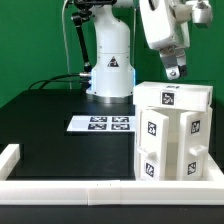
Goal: Assemble cabinet
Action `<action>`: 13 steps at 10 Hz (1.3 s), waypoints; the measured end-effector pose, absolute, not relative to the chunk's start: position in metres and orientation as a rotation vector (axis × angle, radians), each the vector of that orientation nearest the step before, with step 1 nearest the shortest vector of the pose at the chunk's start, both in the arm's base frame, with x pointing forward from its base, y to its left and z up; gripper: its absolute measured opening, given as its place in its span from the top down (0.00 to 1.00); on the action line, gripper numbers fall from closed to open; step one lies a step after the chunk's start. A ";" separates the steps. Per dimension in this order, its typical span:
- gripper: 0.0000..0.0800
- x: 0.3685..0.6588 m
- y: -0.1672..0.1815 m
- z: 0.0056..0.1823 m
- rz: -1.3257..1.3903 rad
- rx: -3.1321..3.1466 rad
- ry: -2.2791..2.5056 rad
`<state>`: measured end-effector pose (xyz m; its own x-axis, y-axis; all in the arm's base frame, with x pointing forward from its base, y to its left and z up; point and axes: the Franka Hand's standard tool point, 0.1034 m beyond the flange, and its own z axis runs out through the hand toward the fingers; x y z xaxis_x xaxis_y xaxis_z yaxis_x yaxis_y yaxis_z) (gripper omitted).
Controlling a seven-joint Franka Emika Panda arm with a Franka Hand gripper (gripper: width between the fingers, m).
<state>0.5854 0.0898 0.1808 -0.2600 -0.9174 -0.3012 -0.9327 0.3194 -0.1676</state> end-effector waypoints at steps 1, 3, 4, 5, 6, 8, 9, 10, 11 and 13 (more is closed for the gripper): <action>0.00 0.585 0.090 0.179 0.055 -1.696 2.219; 0.00 0.580 0.091 0.175 0.043 -1.978 2.017; 0.00 0.580 0.093 0.177 0.063 -2.133 1.881; 0.00 0.582 0.095 0.179 0.064 -2.268 1.728; 0.00 0.584 0.097 0.180 0.095 -2.413 1.546; 0.00 0.591 0.099 0.181 0.123 -2.533 1.355; 0.00 0.590 0.099 0.180 0.112 -2.574 1.272; 0.00 0.590 0.099 0.180 0.104 -2.598 1.221; 0.00 0.590 0.098 0.180 0.087 -2.648 1.101; 0.00 0.587 0.095 0.178 0.037 -2.844 0.674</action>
Offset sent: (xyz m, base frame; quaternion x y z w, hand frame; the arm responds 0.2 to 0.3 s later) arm 0.0049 0.0041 0.0027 -0.1010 0.0021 -0.3692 0.9239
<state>0.5867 0.0953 0.1781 0.8946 -0.4407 -0.0741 -0.4462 -0.8711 -0.2054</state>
